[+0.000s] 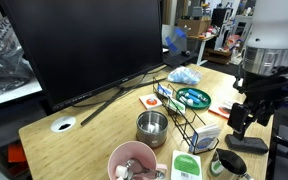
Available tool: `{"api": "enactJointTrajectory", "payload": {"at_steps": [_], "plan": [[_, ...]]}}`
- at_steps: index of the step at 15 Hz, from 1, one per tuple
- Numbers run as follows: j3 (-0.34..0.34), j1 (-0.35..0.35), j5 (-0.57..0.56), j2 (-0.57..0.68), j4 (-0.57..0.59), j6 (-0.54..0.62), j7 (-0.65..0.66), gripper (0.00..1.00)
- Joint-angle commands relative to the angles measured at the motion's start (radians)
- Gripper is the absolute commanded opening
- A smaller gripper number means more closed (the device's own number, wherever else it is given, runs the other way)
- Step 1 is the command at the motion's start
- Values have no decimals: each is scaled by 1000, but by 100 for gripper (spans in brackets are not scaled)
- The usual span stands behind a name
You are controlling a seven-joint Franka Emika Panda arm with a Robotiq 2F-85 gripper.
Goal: Pick up the silver cup and move it slightly to the right.
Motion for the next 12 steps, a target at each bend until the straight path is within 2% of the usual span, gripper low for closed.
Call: {"api": "enactJointTrajectory", "payload": {"at_steps": [1, 6, 12], "plan": [[-21, 19, 39, 27, -30, 42, -4, 100], [-27, 29, 83, 79, -67, 135, -17, 100], [-28, 34, 79, 170, -86, 298, -21, 100]]}}
